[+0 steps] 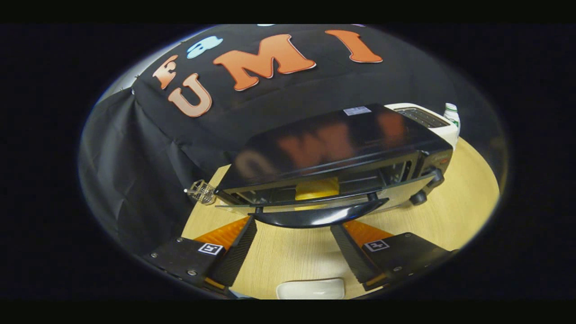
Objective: Open the toaster oven, put the food inside, and close the toaster oven door.
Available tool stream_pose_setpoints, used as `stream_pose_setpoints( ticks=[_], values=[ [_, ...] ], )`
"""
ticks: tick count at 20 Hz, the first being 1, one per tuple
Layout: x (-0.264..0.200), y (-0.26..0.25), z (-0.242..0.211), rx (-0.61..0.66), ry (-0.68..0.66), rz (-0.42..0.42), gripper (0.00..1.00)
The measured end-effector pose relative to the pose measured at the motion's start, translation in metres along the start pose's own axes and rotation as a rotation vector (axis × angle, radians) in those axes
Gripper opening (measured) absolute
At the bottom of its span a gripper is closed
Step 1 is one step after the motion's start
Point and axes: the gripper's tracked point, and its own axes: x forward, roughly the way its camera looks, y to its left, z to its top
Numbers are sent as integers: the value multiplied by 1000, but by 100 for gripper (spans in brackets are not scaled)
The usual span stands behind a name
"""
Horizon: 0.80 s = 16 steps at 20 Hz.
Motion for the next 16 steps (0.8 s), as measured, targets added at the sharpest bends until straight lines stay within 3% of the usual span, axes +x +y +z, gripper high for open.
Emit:
stream_pose_setpoints(
  ticks=[6,12,16],
  values=[
    [7,-1,18,-11,0,-31,98],
    [-22,5,15,-56,-21,-14,98],
    [-59,14,55,-76,-155,5,98]
  ],
)
